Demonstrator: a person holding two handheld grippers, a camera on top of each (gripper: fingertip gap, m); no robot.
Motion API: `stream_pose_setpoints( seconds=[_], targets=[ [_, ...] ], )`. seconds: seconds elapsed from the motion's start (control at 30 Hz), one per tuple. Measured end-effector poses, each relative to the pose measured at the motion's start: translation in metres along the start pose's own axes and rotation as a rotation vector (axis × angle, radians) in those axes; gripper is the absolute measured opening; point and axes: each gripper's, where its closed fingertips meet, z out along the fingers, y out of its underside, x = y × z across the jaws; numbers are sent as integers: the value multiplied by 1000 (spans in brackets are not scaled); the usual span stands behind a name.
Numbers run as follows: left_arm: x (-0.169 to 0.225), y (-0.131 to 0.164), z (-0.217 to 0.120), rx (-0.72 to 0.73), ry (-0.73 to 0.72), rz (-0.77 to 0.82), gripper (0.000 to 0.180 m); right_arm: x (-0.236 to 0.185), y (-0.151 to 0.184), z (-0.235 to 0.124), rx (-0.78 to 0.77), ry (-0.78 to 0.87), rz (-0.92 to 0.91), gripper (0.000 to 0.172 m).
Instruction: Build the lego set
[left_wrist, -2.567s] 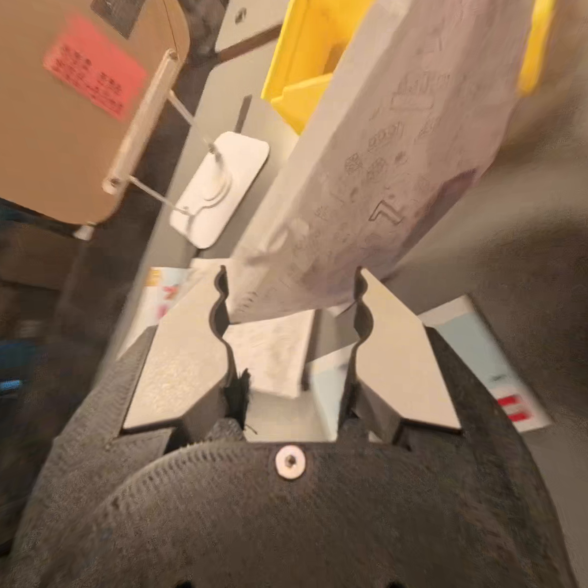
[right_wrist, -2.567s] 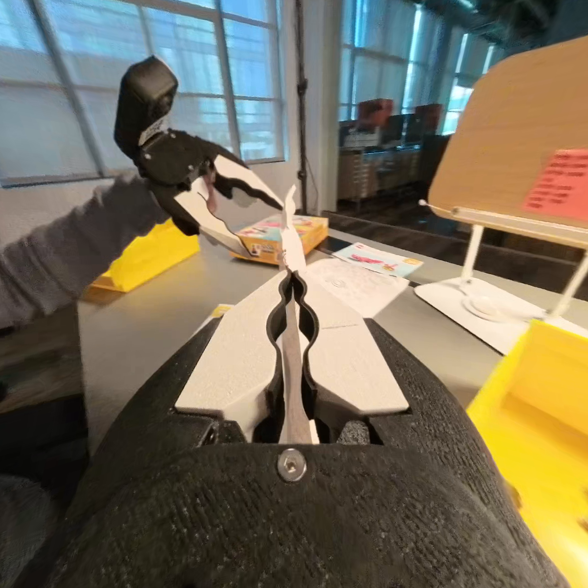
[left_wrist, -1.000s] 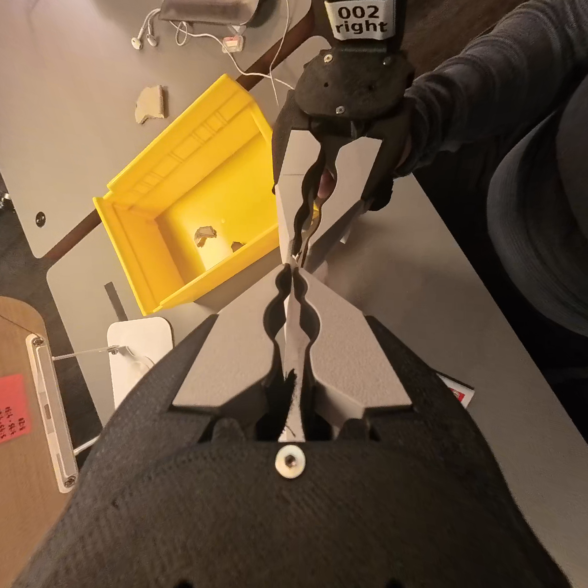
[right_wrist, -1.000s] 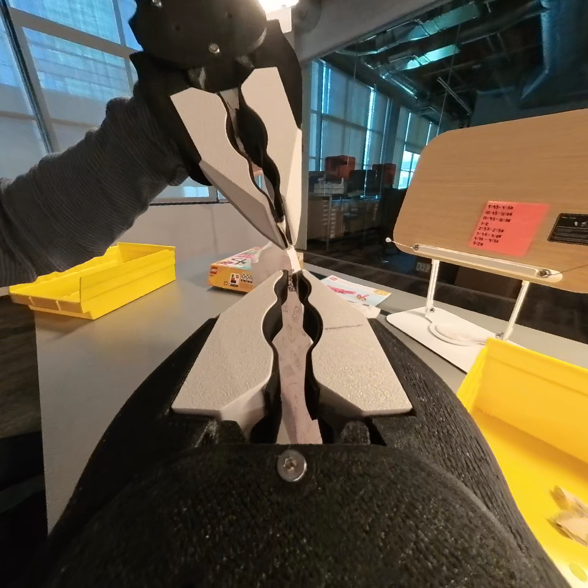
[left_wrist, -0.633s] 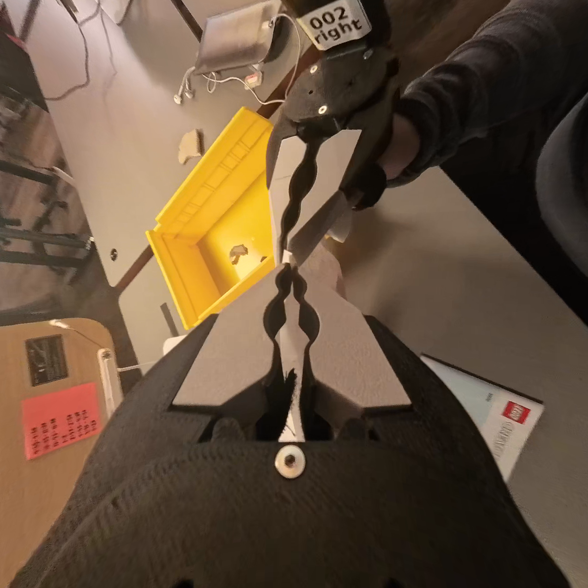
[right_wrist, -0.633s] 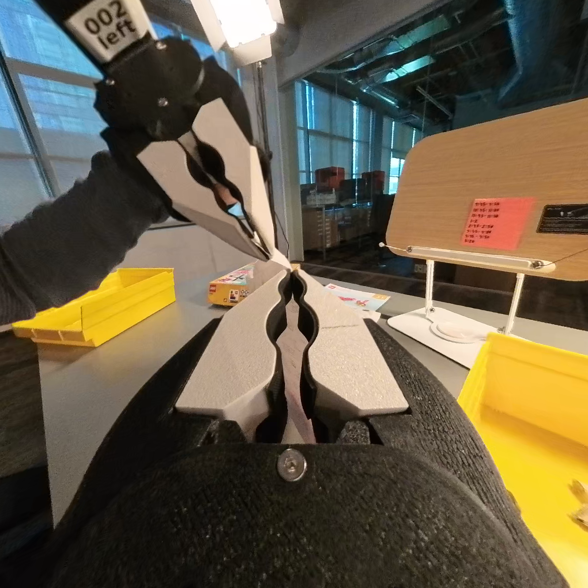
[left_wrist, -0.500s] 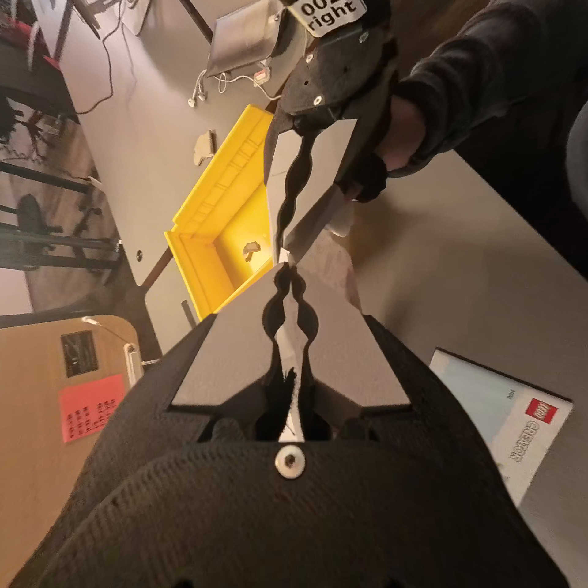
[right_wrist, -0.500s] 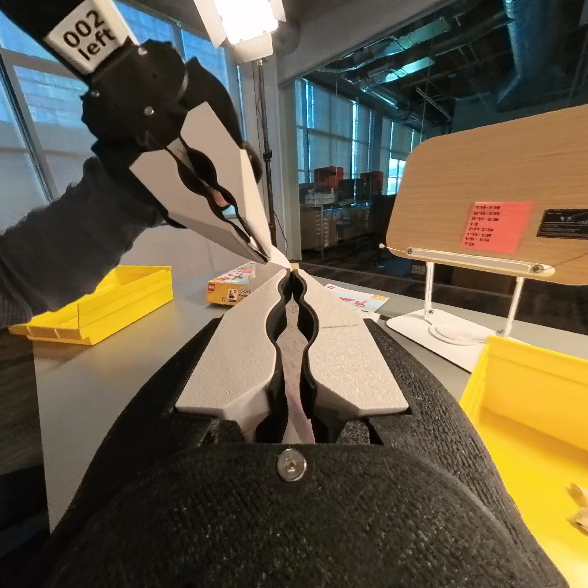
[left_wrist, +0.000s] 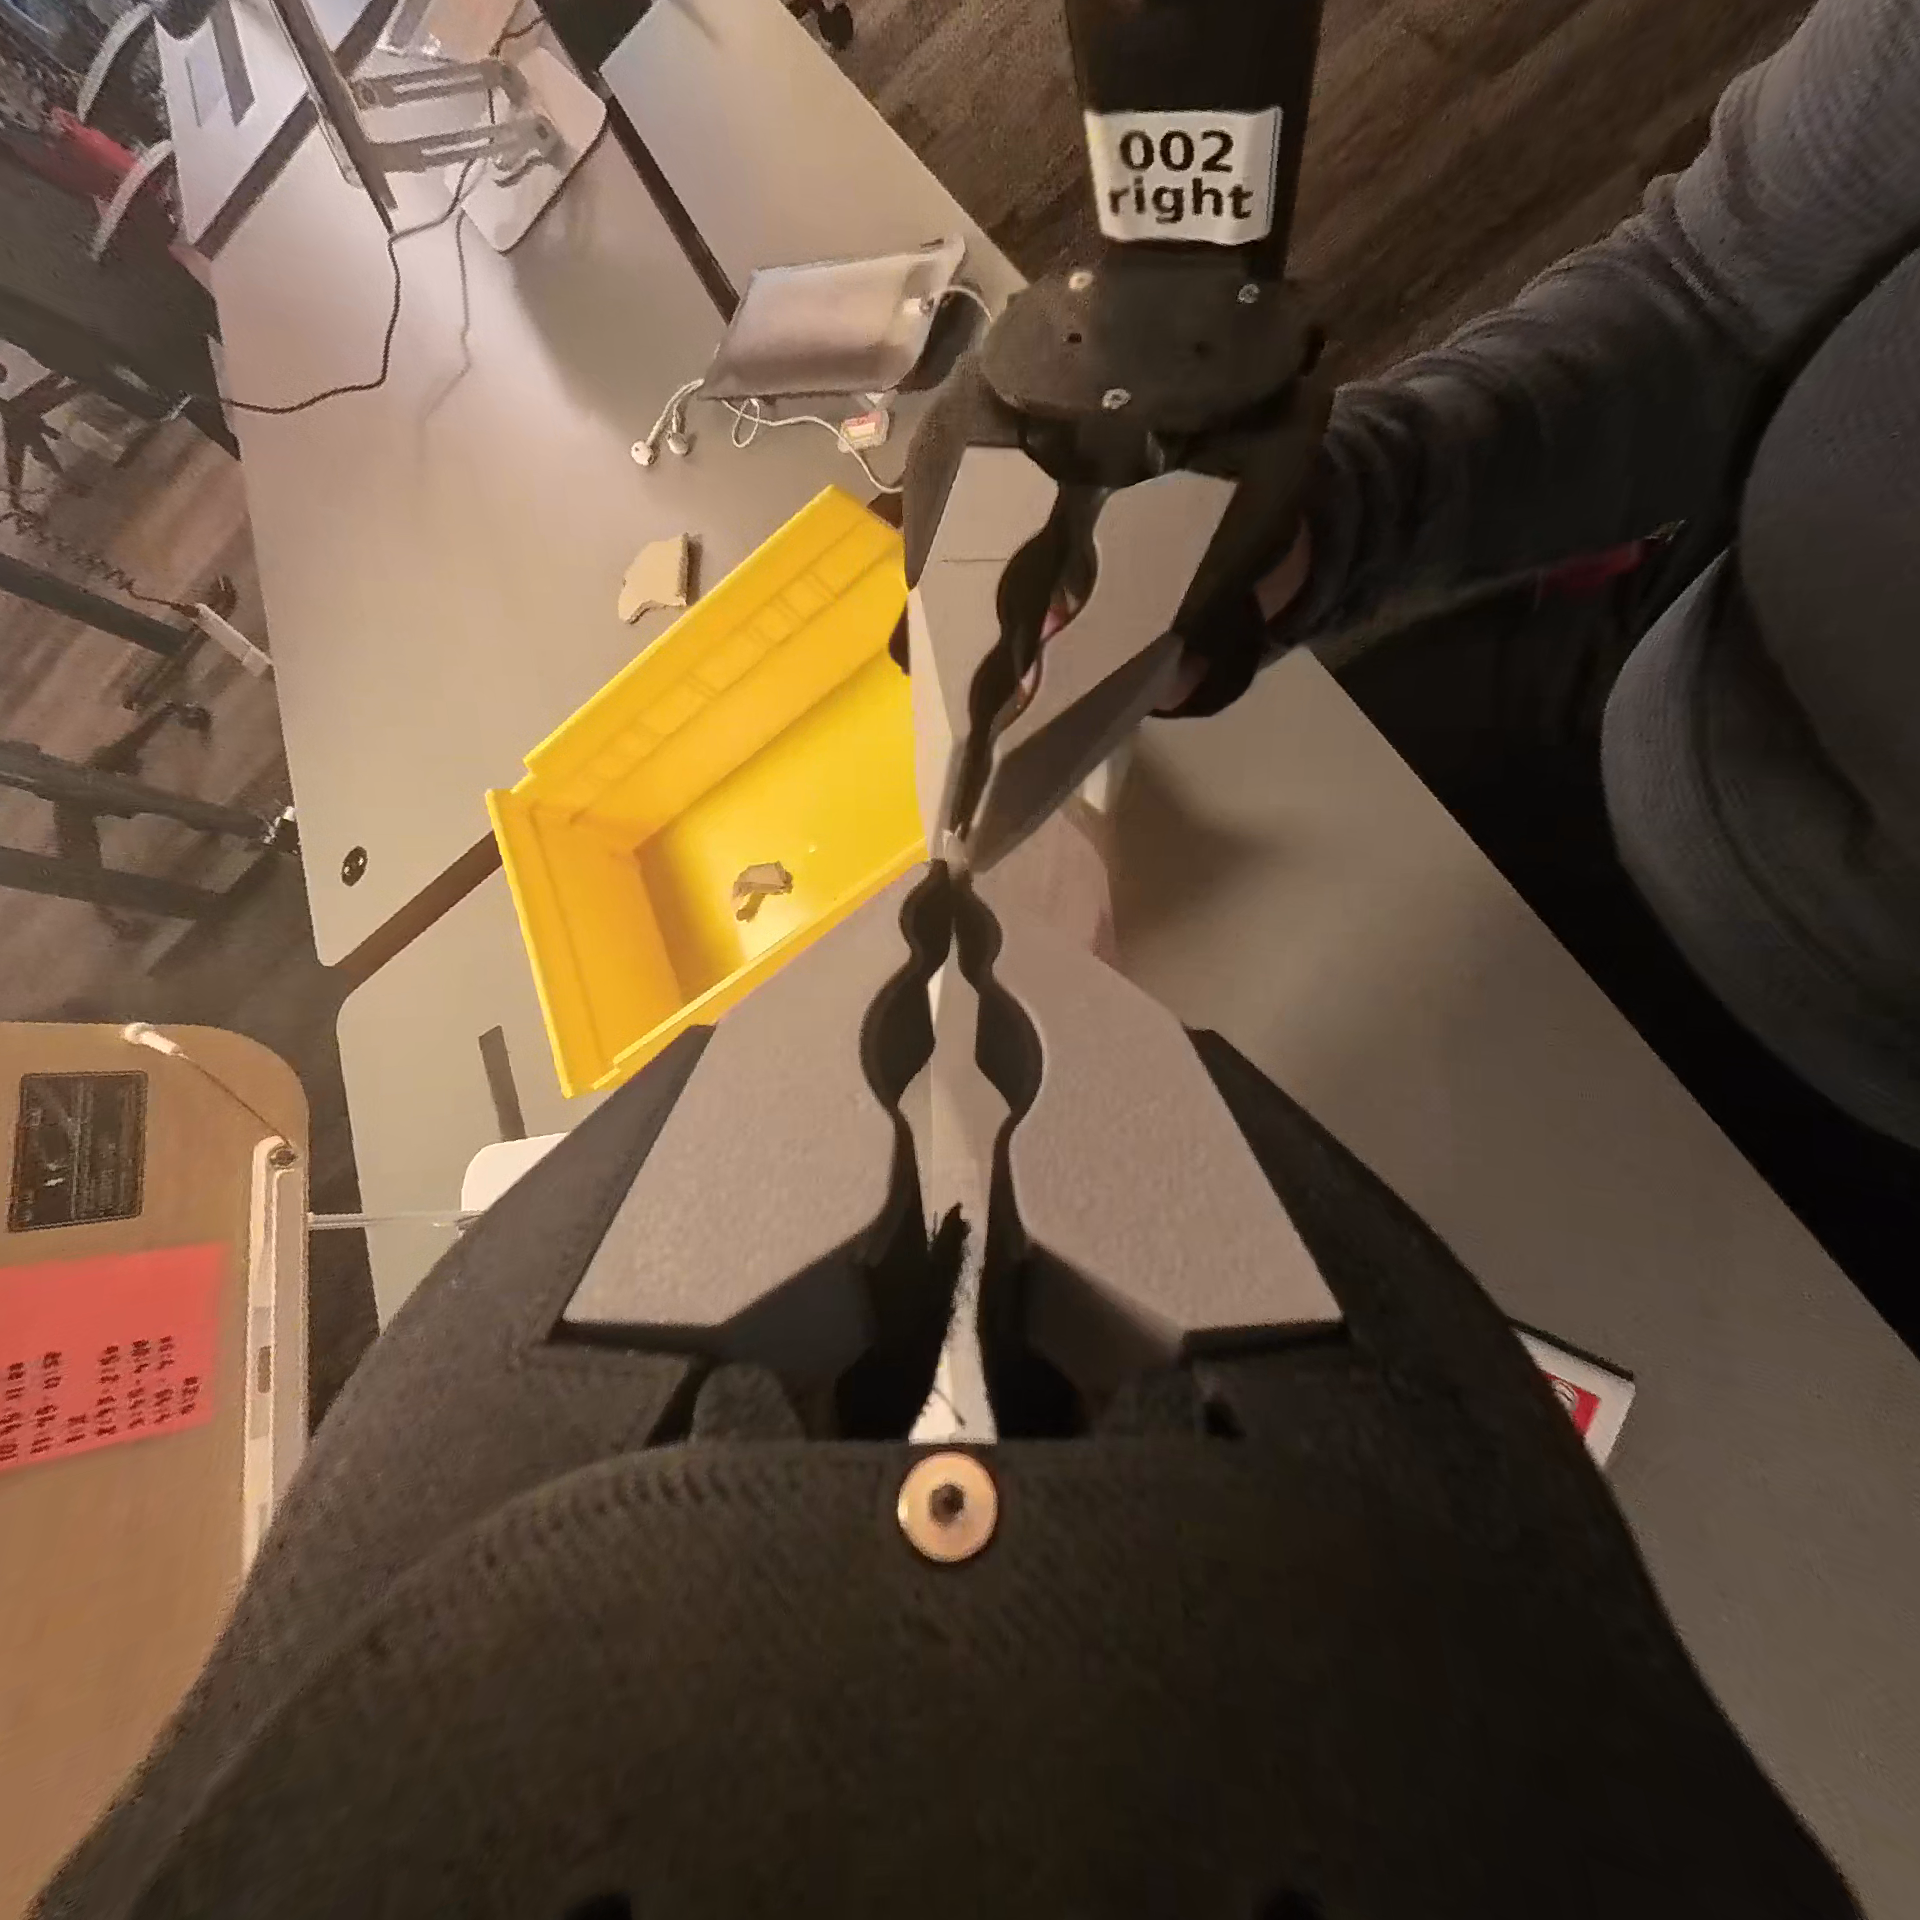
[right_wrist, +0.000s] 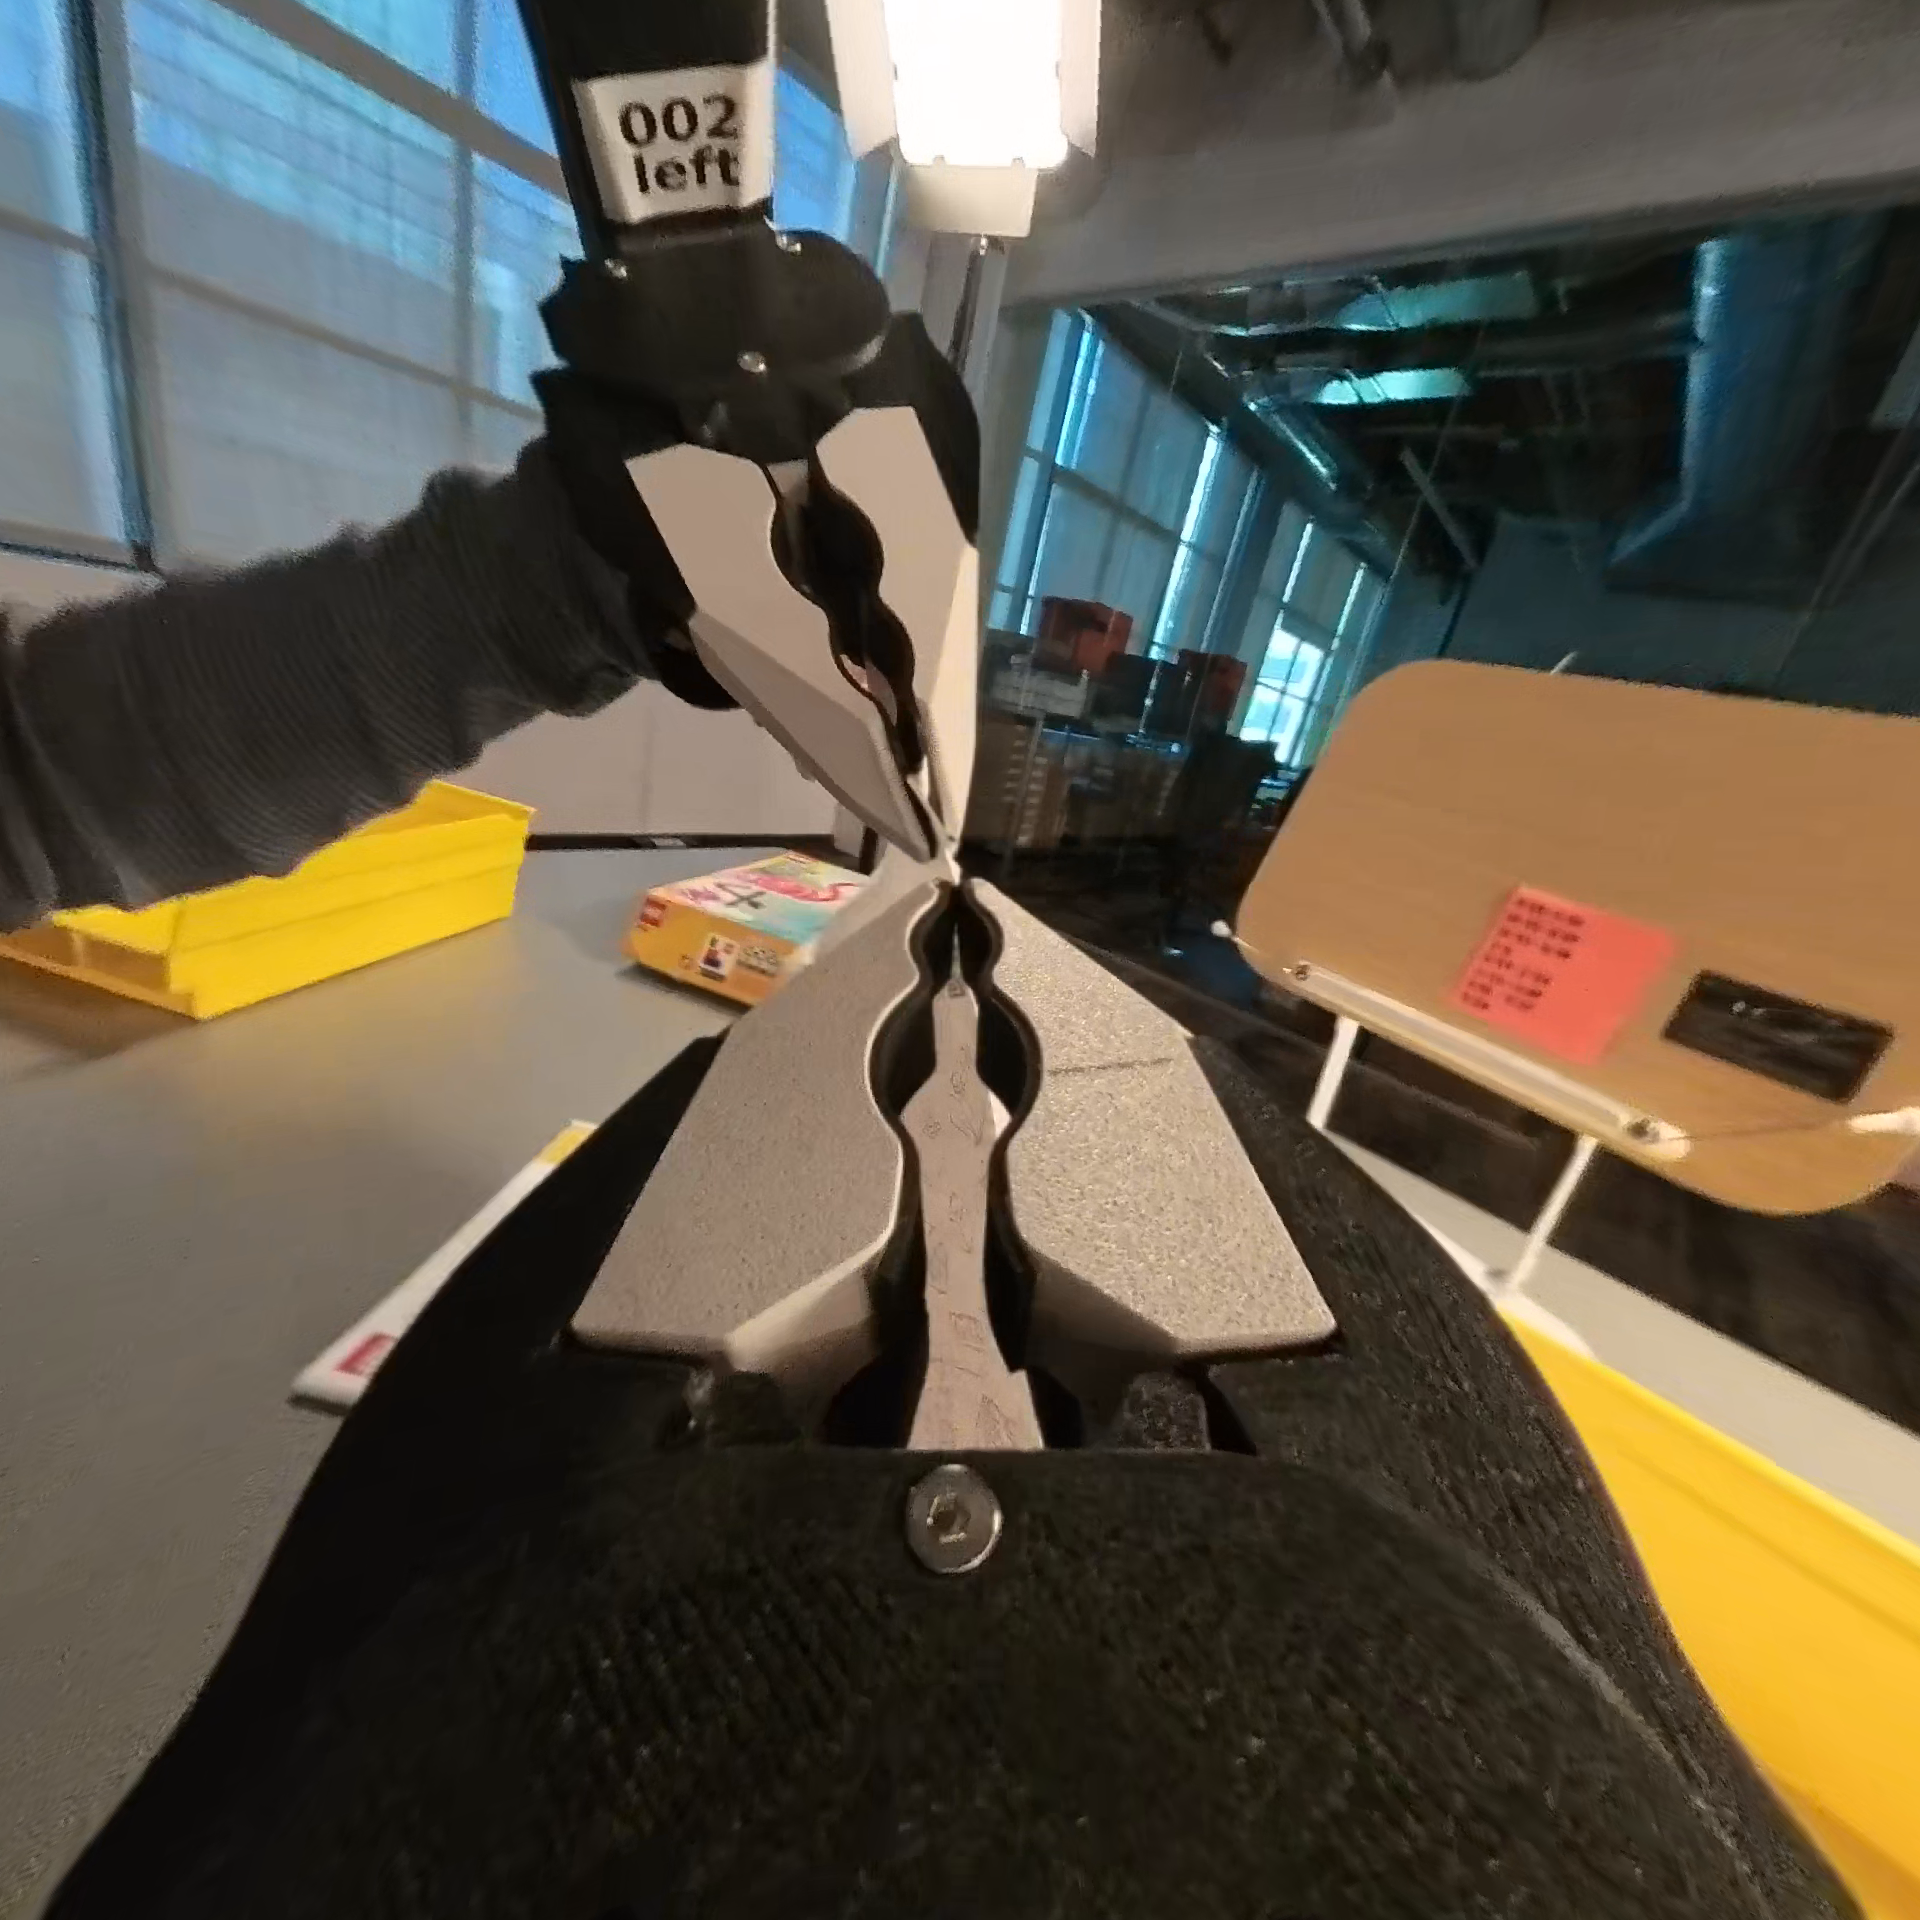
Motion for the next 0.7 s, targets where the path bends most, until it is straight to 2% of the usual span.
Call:
stream_pose_setpoints(
  seconds=[0.07, 0.27, 0.37, 0.6, 0.7],
  targets=[
    [-1, -1, -1, -5, -9, 10, 0, 0, -1, 0, -15, -14, -8, 0],
    [4, -6, -1, -9, -72, 115, 0, 0, -8, -3, 45, -61, 166, 0],
    [9, -7, 0, -9, -114, 182, 0, -4, -7, -7, 39, -74, 166, 0],
    [22, -6, -4, -9, -122, 216, 0, -18, -7, -8, 32, -131, 187, 0],
    [33, -5, -5, -44, -140, 268, 0, -30, -5, -11, 38, -184, 299, 0]
  ],
)
